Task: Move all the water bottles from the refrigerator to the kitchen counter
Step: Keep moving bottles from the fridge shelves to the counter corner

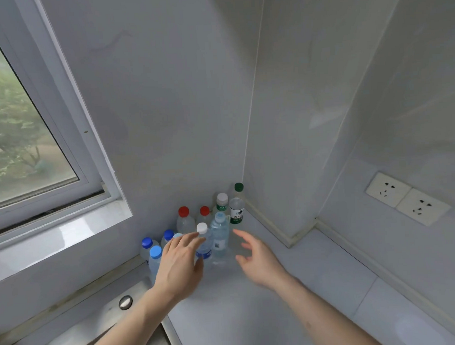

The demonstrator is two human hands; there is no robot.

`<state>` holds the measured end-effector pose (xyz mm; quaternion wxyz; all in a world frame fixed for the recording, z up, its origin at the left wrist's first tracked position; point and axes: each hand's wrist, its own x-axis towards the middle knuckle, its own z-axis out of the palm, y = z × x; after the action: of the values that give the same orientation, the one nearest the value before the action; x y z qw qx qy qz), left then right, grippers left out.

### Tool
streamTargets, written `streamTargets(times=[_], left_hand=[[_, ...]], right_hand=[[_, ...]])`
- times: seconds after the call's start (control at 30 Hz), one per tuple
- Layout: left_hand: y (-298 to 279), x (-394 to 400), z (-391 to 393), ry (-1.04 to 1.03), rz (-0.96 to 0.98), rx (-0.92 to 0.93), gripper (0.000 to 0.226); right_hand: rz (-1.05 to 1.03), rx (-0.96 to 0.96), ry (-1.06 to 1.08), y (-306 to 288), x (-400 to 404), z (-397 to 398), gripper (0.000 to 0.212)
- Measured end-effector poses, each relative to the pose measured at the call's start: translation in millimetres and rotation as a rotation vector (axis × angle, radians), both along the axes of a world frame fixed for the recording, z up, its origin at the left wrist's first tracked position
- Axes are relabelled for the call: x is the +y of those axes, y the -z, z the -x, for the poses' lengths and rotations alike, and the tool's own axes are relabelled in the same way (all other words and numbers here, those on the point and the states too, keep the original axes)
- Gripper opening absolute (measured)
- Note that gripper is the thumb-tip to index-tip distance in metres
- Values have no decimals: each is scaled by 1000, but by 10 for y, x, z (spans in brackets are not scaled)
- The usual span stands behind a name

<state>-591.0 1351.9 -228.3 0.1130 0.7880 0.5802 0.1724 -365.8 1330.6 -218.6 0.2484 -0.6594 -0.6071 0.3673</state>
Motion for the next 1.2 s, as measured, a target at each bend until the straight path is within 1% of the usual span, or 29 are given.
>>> streamTargets(times=[0.17,0.37,0.5,0.73,0.93,1.0,1.2], left_hand=[[-124,-405,-13,49,53,-52,45],[-291,-934,-237,86,131,-161,43],[-422,-1334,-479,165,188,-202,43],[-617,-1953,-866,371,171,-110,42],[-650,-2741,-1192,602,211,-123,41],[-665,-3073,-1291,702,226,-134,42],[-697,-3979,-1502,916,262,-145,41]], right_hand=[[8,7,16,-141,-616,-230,58],[12,30,113,-323,-1443,-435,55],[18,42,173,-417,-1988,-558,54],[-25,38,315,-531,-2991,-745,54],[-24,-26,506,-567,-4279,-790,56],[-24,-43,598,-609,-4764,-729,57],[-44,-36,825,-697,-6011,-532,58]])
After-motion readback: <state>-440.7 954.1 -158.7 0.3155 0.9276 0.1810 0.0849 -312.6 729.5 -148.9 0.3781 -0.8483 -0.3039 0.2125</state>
